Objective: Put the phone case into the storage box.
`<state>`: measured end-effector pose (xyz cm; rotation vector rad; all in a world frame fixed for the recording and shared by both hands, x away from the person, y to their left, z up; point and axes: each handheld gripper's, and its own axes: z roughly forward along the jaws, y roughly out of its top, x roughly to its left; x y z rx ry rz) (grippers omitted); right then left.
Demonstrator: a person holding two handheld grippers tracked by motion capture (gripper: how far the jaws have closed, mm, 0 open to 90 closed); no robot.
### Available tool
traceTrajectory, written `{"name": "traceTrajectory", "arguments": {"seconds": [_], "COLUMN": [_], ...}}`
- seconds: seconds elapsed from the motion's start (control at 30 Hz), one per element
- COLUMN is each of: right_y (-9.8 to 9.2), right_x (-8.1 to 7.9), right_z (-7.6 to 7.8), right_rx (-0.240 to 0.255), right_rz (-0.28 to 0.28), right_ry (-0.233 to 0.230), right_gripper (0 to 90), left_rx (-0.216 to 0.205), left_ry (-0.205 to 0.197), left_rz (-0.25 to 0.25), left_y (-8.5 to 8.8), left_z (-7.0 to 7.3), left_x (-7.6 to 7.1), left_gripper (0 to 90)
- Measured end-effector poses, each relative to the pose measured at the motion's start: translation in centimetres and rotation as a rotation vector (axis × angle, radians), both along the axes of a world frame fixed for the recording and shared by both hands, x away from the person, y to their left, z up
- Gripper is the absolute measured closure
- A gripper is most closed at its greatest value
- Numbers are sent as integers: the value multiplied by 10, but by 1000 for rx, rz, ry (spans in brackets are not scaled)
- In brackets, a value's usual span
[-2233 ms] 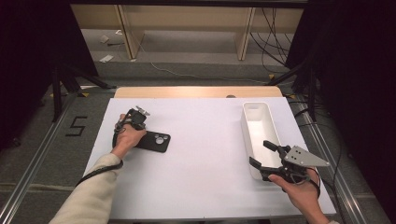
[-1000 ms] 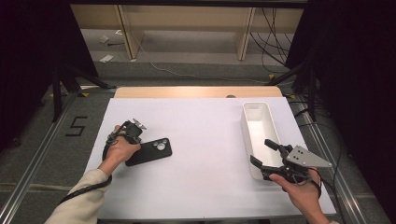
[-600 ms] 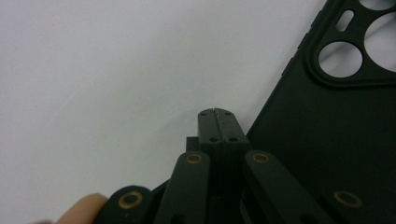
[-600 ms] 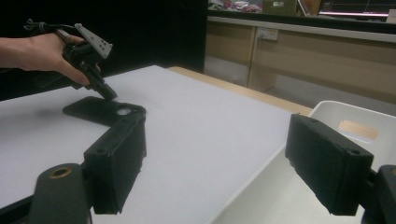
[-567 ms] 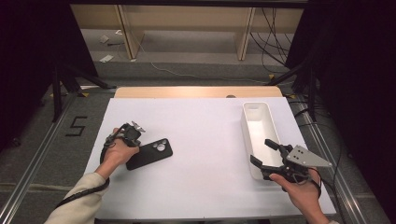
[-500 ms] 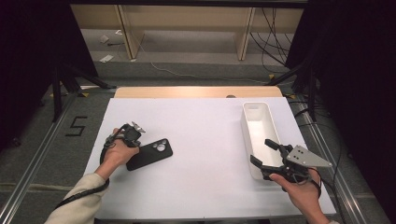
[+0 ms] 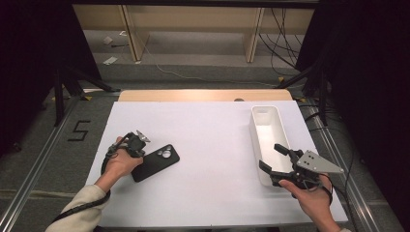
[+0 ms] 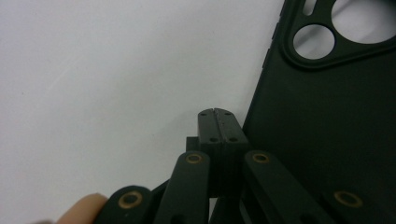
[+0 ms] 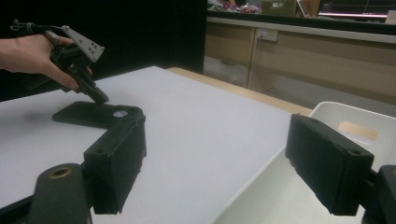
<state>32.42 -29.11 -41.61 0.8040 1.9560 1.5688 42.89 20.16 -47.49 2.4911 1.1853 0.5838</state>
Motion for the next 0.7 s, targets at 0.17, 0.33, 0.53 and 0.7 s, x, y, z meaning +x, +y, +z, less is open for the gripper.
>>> {"name": "traceTrajectory", "arguments": {"seconds": [0.17, 0.33, 0.53, 0.7], "right_y": [0, 0, 0, 0], "right_x": [0, 0, 0, 0], "right_z": [0, 0, 0, -1], "right_rx": [0, 0, -2, -3], "right_rz": [-1, -1, 2, 2], "right_ry": [0, -1, -1, 0], "right_gripper": [213, 213, 213, 212], "left_rx": [3, -4, -4, -10], "left_ry": [4, 11, 15, 13], "left_rz": [-9, -20, -26, -25], "left_y": [0, 1, 2, 2], "left_z": [0, 0, 1, 1], "left_x": [-6, -11, -17, -19], "left_gripper": [899, 899, 898, 898]}}
